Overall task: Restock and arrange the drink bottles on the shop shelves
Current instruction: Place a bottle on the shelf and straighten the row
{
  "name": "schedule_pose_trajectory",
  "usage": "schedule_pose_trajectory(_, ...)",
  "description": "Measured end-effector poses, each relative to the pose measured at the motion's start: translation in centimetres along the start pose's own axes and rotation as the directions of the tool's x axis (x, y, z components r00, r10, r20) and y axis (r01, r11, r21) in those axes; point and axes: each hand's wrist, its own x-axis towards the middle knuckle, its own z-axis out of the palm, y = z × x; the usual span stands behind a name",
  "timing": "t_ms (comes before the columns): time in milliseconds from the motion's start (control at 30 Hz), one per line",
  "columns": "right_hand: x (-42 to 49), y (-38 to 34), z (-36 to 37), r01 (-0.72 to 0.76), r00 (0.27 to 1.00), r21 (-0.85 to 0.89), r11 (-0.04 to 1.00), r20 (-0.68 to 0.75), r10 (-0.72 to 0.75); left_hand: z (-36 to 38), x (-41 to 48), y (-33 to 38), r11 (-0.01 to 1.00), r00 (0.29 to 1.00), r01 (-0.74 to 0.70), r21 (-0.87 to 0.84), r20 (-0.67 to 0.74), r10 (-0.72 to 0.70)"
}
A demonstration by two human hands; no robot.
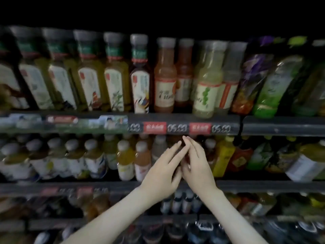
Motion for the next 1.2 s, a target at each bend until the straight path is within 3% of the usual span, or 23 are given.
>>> schedule_pose_trajectory(67,-4.0,-1.4,3.2,-0.063,0.987,0.05,0.997,0.154,0.054,-0.1,-6.9,-2.9,0.982,0.972,0.187,-0.022,0.15,-0.181)
schedule_pose_trajectory(133,-8.0,-3.0,6.6,-0.186,0.929,0.067,0.98,0.337,0.153,0.2,-13.5,-6.0,0.907,0.87,0.417,0.055,0.264,-0.416)
schedule_pose_trajectory(167,-10.1,-3.6,8.4,-0.269,0.871,0.058,0.961,0.44,0.218,0.5,-16.5,-7.3,0.849,0.792,0.519,0.1,0.316,-0.522)
schedule_pose_trajectory(233,-14.4,-3.9,12.5,-0.439,0.688,-0.01,0.898,0.639,0.344,1.5,-21.6,-9.4,0.71,0.605,0.685,0.164,0.416,-0.679)
schedule_pose_trajectory(300,-20.2,-3.1,17.1,-0.518,0.509,-0.135,0.845,0.745,0.431,3.9,-26.3,-10.6,0.605,0.44,0.77,0.202,0.517,-0.734)
schedule_pose_trajectory(400,-30.1,-0.7,23.2,-0.513,0.27,-0.327,0.794,0.816,0.511,9.4,-33.5,-12.4,0.516,0.298,0.823,0.236,0.594,-0.747)
schedule_pose_trajectory(467,-36.6,1.6,26.8,-0.468,0.17,-0.419,0.778,0.821,0.545,13.8,-38.5,-13.9,0.445,0.207,0.856,0.263,0.615,-0.761)
schedule_pose_trajectory(600,-49.0,7.5,33.4,-0.2,-0.09,-0.551,0.81,0.833,0.545,23.8,-46.4,-16.7,0.234,0.074,0.943,0.238,0.533,-0.843)
schedule_pose_trajectory(667,-54.2,10.8,36.2,-0.101,-0.123,-0.549,0.829,0.834,0.538,29.3,-49.3,-17.2,0.175,0.071,0.973,0.154,0.519,-0.852)
schedule_pose_trajectory(767,-59.8,16.2,40.7,0.009,0.005,-0.541,0.841,0.841,0.541,36.3,-54.3,-17.7,0.171,0.067,0.976,0.132,0.569,-0.82)
schedule_pose_trajectory(900,-64.1,21.3,45.4,0.015,-0.013,-0.585,0.811,0.811,0.585,41.2,-60.6,-18.6,0.146,0.002,0.969,0.2,0.583,-0.812)
schedule_pose_trajectory(967,-64.7,22.2,46.5,-0.056,0.079,-0.594,0.802,0.798,0.597,41.7,-62.1,-18.6,0.14,-0.018,0.965,0.22,0.591,-0.806)
schedule_pose_trajectory(1000,-64.7,22.2,46.6,-0.058,0.089,-0.585,0.809,0.804,0.588,41.6,-62.3,-18.6,0.14,-0.021,0.964,0.226,0.591,-0.806)
schedule_pose_trajectory(1100,-62.4,20.1,45.0,-0.073,0.028,-0.571,0.818,0.819,0.574,39.6,-60.6,-18.1,0.159,0.01,0.964,0.215,0.565,-0.825)
schedule_pose_trajectory(1200,-57.2,16.1,40.7,-0.169,0.093,-0.501,0.849,0.849,0.52,35.8,-56.9,-17.1,0.219,0.092,0.962,0.165,0.558,-0.825)
